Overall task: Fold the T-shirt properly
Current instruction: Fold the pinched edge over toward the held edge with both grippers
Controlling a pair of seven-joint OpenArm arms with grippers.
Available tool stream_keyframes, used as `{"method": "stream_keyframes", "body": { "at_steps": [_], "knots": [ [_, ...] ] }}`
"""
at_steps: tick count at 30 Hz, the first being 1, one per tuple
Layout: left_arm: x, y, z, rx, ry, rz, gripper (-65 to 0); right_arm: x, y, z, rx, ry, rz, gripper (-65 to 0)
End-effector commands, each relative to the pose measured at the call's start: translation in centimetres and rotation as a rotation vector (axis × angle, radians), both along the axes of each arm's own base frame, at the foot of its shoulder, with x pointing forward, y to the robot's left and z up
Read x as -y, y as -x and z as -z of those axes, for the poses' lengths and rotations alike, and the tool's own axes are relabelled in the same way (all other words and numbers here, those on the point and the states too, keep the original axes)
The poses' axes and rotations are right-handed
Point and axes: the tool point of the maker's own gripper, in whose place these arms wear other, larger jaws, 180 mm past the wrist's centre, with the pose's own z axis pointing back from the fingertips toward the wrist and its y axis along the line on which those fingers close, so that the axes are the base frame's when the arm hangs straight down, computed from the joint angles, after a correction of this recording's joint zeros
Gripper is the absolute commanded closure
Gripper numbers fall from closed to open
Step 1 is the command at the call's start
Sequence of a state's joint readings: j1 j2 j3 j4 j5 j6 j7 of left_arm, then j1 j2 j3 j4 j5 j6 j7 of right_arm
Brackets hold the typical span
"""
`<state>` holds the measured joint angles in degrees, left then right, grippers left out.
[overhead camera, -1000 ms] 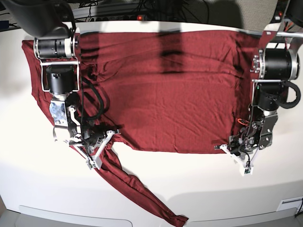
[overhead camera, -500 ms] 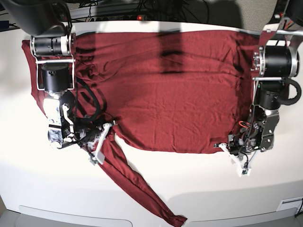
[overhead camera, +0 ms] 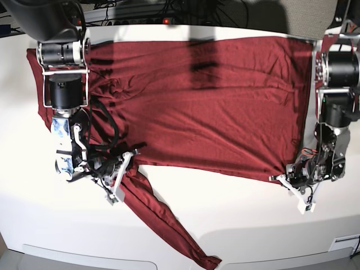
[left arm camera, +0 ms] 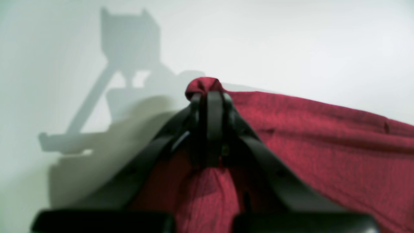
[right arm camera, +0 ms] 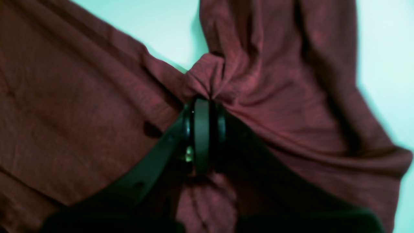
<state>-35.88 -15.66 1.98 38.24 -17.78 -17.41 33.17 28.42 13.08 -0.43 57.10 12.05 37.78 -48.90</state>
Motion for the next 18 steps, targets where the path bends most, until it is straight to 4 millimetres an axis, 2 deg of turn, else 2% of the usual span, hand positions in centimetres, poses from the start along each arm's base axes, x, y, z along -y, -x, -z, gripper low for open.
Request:
{"method": "stream_keyframes", "body": {
  "at_steps": [1,7,13,18],
  "knots": [
    [-0.2,-1.4,-2.3,0.075,-0.005,0.008,0.0,0.0,-1.6,-2.2,0.073,-0.009,-0.004,0.0],
    [0.4,1.0,-3.3,0.143,-0.053,0.068,0.0,-0.1,0.2,-2.8,0.137,0.015,-0.033,0.0],
    [-0.5,2.8,-5.7,0.186,-0.110,0.104,0.0,-0.4,2.1,-3.6,0.194,0.045,-0.066,0.0],
    [0.1,4.3,-7.8,0.220,-0.099,0.149,0.0,0.1,3.5,-4.0,0.213,0.074,-0.083,0.0]
  ]
}}
